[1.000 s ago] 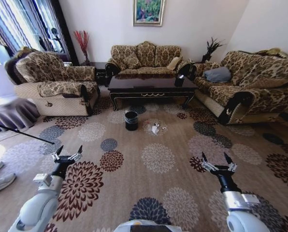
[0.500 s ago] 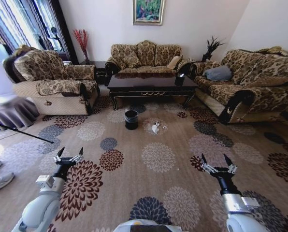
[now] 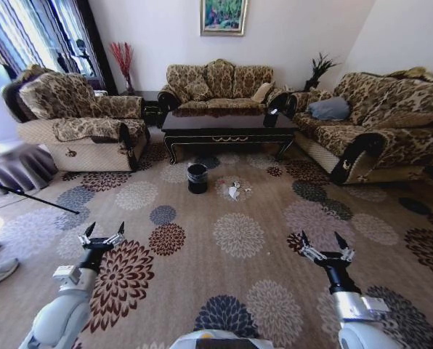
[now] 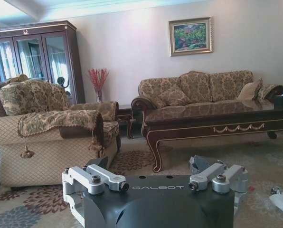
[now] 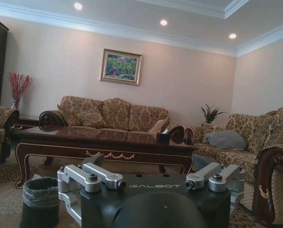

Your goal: Move to the front of the table and pick up the trash from the floor, then place it into the trash bin.

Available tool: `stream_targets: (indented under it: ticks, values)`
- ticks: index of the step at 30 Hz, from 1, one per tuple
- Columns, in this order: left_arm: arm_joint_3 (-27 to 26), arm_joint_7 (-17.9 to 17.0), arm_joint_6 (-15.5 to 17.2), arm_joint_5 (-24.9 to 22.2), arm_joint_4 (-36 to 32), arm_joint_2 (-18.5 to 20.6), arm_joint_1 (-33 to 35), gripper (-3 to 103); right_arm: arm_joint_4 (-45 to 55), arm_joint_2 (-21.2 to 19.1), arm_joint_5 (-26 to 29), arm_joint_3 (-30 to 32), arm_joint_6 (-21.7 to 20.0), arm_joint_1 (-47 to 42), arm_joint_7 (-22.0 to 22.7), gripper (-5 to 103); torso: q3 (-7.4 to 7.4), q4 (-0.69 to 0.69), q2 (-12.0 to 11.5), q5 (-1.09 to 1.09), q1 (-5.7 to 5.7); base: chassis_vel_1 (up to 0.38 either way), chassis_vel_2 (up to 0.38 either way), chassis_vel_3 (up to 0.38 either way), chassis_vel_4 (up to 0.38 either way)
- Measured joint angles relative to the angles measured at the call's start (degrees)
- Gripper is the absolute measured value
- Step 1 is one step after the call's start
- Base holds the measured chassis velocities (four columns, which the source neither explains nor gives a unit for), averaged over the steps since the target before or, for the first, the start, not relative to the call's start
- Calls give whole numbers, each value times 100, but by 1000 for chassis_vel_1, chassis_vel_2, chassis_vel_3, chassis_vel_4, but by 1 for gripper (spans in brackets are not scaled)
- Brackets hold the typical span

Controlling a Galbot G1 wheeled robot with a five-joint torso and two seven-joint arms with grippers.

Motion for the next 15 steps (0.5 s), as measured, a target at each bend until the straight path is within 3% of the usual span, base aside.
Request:
stream_targets:
  ticks: [15]
  values:
    - [-8,-57,-65,-28,169,-10,-40,100,-180,93,-217,-78,126,-8,-83,100,-237,0,-409,0,-174,0,0,0,0]
